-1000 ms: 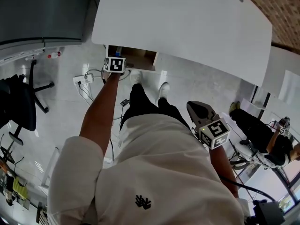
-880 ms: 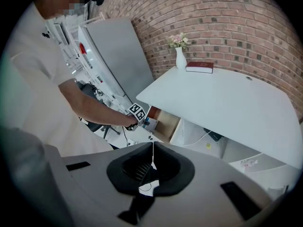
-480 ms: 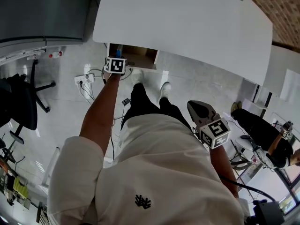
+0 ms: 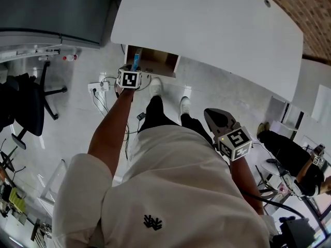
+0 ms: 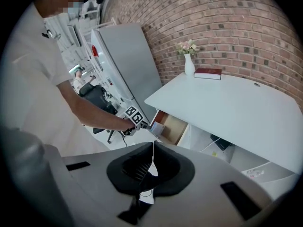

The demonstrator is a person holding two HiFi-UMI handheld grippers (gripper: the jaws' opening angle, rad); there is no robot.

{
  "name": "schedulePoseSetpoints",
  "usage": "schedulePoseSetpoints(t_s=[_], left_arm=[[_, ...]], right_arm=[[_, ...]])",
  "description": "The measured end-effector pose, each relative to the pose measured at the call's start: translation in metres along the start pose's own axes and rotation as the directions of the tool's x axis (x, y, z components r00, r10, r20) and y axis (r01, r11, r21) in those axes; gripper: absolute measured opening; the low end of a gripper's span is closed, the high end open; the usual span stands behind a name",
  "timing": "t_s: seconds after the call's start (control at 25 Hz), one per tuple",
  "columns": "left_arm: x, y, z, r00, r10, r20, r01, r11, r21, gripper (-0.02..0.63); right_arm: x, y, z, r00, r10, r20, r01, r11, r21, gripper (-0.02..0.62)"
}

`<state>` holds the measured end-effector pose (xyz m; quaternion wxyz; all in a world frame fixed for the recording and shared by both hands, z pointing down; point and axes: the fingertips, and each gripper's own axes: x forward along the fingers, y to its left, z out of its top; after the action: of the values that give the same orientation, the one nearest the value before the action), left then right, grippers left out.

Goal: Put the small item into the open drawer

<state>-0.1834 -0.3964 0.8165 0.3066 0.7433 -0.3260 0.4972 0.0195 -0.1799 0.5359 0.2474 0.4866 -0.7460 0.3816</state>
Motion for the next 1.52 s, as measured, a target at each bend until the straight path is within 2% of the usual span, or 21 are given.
schedulePoseSetpoints(t_s=[0.08,0.16,0.28,0.6,0.76,0.92,1.08,1.24,1.52], left_arm=[[-0.014,-0.005,-0.005,1.000,-0.002,0.017,0.002,1.000,-0.013,0.164],[-0.025,-0.018,-0.004,0.997,-0.032,0.071,0.033,0.999,-0.023,0.164],[-0.052,-0.030,-0.008,0.994,-0.009,0.110,0.011,1.000,-0.013,0.160],[-0.114,-0.092,-0.038,0.989,0.009,0.146,0.000,0.998,-0.062,0.089],[-0.140,-0.130,-0.050,0.983,-0.024,0.182,0.042,0.994,-0.097,0.048],[-0.164,-0.182,-0.058,0.961,-0.118,0.248,0.145,0.985,-0.091,0.041],[-0.193,-0.227,-0.064,0.945,-0.153,0.288,0.186,0.978,-0.091,0.032],[-0.221,-0.270,-0.068,0.916,-0.202,0.347,0.250,0.963,-0.099,0.031],[-0.259,-0.340,-0.088,0.876,-0.257,0.408,0.315,0.946,-0.082,0.029]], right_arm=[[-0.004,0.001,0.000,1.000,0.018,0.008,-0.018,1.000,-0.022,0.031],[-0.010,-0.001,-0.003,0.999,0.036,0.013,-0.036,0.998,-0.049,0.031],[-0.020,-0.005,-0.002,0.997,0.065,0.033,-0.062,0.994,-0.086,0.031],[-0.063,-0.020,-0.007,0.987,0.154,0.034,-0.146,0.974,-0.174,0.031],[-0.081,-0.025,-0.019,0.980,0.194,0.036,-0.183,0.961,-0.209,0.031],[-0.099,-0.030,-0.034,0.973,0.228,0.036,-0.213,0.947,-0.240,0.031],[-0.118,-0.032,-0.049,0.964,0.262,0.035,-0.244,0.932,-0.270,0.031],[-0.135,-0.028,-0.064,0.953,0.303,0.019,-0.285,0.915,-0.286,0.031],[-0.157,-0.025,-0.095,0.939,0.344,0.016,-0.320,0.890,-0.325,0.031]])
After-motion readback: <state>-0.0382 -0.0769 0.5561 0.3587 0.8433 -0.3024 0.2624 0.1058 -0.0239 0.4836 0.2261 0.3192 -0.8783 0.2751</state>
